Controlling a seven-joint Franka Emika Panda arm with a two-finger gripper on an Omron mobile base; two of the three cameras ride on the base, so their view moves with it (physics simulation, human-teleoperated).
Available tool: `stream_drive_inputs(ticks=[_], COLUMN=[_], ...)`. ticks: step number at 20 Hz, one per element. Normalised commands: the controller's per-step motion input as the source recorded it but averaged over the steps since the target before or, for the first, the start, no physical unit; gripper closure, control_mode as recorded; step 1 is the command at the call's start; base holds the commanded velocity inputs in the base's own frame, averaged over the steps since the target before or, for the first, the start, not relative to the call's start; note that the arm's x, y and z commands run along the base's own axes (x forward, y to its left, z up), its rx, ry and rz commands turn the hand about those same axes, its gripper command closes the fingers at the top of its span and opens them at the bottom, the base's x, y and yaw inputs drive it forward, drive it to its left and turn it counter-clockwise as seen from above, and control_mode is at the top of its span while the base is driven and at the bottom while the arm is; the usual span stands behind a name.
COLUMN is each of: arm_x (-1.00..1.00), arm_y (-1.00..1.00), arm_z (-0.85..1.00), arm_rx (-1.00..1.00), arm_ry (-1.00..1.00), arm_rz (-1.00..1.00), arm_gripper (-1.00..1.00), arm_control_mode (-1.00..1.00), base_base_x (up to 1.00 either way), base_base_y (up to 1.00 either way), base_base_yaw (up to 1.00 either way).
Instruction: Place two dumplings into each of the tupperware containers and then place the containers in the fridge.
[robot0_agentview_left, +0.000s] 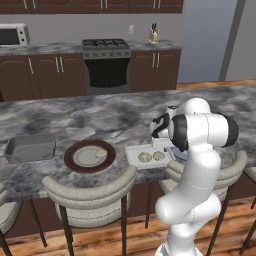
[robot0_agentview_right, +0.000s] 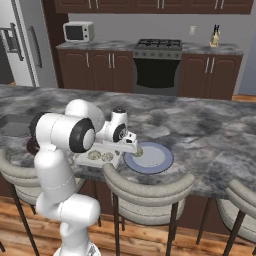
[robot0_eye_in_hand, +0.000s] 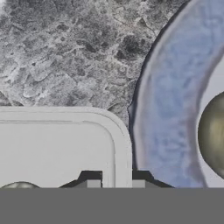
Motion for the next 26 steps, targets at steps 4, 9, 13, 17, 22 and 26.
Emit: stream_drive_inputs(ticks=[4, 9, 13, 17, 22, 26], arm_x=[0.00, 0.00, 0.00, -0.29, -0.75, -0.94], arm_y=[-0.01, 0.00, 0.00, 0.19, 0.39, 0.26], arm_z=[0.43, 0.98, 0.88, 0.82, 0.75, 0.55], arm_rx=[0.03, 0.09, 0.12, 0.04, 0.00, 0.00], arm_ry=[0.06, 0.09, 0.15, 0.17, 0.08, 0.06], arm_rz=[0.00, 0.00, 0.00, -0.08, -0.21, -0.31], arm_gripper=[1.00, 1.00, 1.00, 1.00, 1.00, 1.00], arm_control_mode=[-1.00, -1.00, -1.00, -1.00, -1.00, -1.00], base_base_x=[0.00, 0.00, 0.00, 0.00, 0.00, 0.00], base_base_y=[0.00, 0.00, 0.00, 0.00, 0.00, 0.00], base_base_yaw=[0.00, 0.00, 0.00, 0.00, 0.00, 0.00])
